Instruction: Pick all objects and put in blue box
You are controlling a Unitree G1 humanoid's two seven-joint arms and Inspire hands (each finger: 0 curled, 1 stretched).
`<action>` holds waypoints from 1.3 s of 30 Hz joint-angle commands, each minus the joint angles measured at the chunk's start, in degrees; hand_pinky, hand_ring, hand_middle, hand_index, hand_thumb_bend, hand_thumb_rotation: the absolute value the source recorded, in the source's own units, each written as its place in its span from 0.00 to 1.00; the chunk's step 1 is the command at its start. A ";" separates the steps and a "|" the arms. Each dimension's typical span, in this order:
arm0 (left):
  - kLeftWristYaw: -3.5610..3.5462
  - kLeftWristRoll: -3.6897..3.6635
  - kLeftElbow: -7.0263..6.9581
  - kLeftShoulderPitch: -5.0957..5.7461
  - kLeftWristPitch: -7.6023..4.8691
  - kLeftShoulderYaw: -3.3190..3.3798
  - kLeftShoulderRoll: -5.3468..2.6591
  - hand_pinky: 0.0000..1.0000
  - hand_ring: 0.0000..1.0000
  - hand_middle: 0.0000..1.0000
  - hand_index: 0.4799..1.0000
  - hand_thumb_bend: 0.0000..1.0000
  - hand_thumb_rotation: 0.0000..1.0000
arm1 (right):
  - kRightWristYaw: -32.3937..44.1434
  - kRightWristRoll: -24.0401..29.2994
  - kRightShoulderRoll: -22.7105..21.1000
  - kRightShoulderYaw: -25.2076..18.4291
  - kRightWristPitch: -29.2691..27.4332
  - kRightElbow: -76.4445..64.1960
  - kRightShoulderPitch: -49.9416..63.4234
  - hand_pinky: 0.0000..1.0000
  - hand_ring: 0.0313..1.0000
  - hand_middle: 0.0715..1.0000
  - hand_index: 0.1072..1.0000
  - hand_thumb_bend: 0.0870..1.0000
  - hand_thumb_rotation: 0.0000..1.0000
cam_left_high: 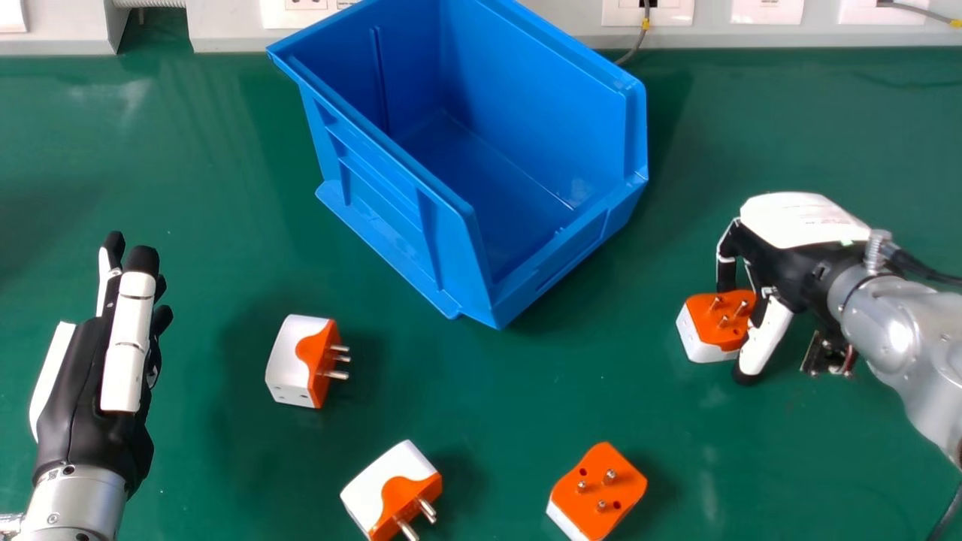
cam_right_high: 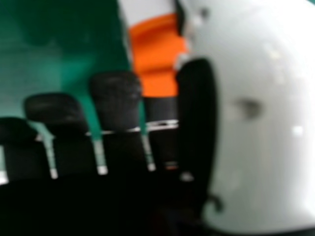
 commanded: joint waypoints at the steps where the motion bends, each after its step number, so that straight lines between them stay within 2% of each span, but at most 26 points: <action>1: -0.03 0.15 -0.47 -0.69 -0.24 0.24 0.67 1.00 1.00 1.00 1.00 0.62 1.00 | 0.53 0.99 -2.01 -1.57 -0.87 -2.37 0.83 0.04 0.07 0.25 0.07 0.38 0.00; 3: -0.02 0.24 -0.36 -0.89 -0.06 0.19 0.78 1.00 1.00 1.00 1.00 0.62 1.00 | 0.64 1.20 -2.59 -2.19 -1.07 -3.92 1.53 0.05 0.07 0.31 0.08 0.42 0.00; 9: 0.08 0.41 -0.86 -1.03 0.87 0.10 1.00 1.00 1.00 1.00 1.00 0.61 1.00 | 1.67 1.52 -4.64 -4.91 -0.93 -11.60 5.13 0.06 0.09 0.38 0.11 0.45 0.00; 11: 0.20 0.55 -1.27 -0.91 1.25 0.04 0.96 1.00 1.00 1.00 1.00 0.61 1.00 | 2.31 2.05 -5.65 -6.20 -1.25 -15.41 7.03 0.06 0.09 0.38 0.11 0.45 0.00; 12: 0.23 0.62 -1.31 -0.91 1.32 0.02 0.96 1.00 1.00 1.00 1.00 0.61 1.00 | 2.59 2.33 -5.98 -6.81 -1.41 -16.82 7.80 0.07 0.10 0.39 0.17 0.46 0.00; 15: 0.27 0.81 -1.22 -1.10 1.47 -0.08 0.93 1.00 1.00 1.00 1.00 0.61 1.00 | 3.39 3.44 -7.42 -9.00 -1.88 -22.57 10.78 0.08 0.10 0.39 0.22 0.46 0.00; 18: -0.03 0.86 -0.79 -1.31 1.36 0.01 1.11 1.00 1.00 1.00 1.00 0.61 1.00 | 4.97 4.98 -8.73 -12.17 -1.89 -30.62 14.71 0.08 0.11 0.40 0.29 0.46 0.00; 24: -0.32 1.02 0.24 -2.08 1.35 0.15 1.32 1.00 1.00 1.00 1.00 0.60 1.00 | 7.82 8.33 -9.31 -18.11 -1.00 -43.71 20.95 0.10 0.13 0.41 0.34 0.46 0.00; 27: -0.33 1.10 0.24 -2.33 1.59 0.12 1.32 1.00 1.00 1.00 1.00 0.60 1.00 | 8.94 9.87 -8.47 -20.20 -0.52 -47.99 22.39 0.10 0.12 0.41 0.36 0.46 0.00; 31: -0.43 1.09 0.63 -2.75 1.57 0.07 1.31 1.00 1.00 1.00 1.00 0.61 1.00 | 10.41 11.39 -7.40 -21.34 0.38 -51.86 22.59 0.10 0.12 0.41 0.37 0.46 0.00; 39: -0.03 1.31 0.88 -3.32 1.83 -0.05 1.13 1.00 1.00 1.00 1.00 0.60 1.00 | 12.49 11.52 -5.62 -20.71 0.42 -56.36 19.62 0.09 0.11 0.41 0.41 0.46 0.00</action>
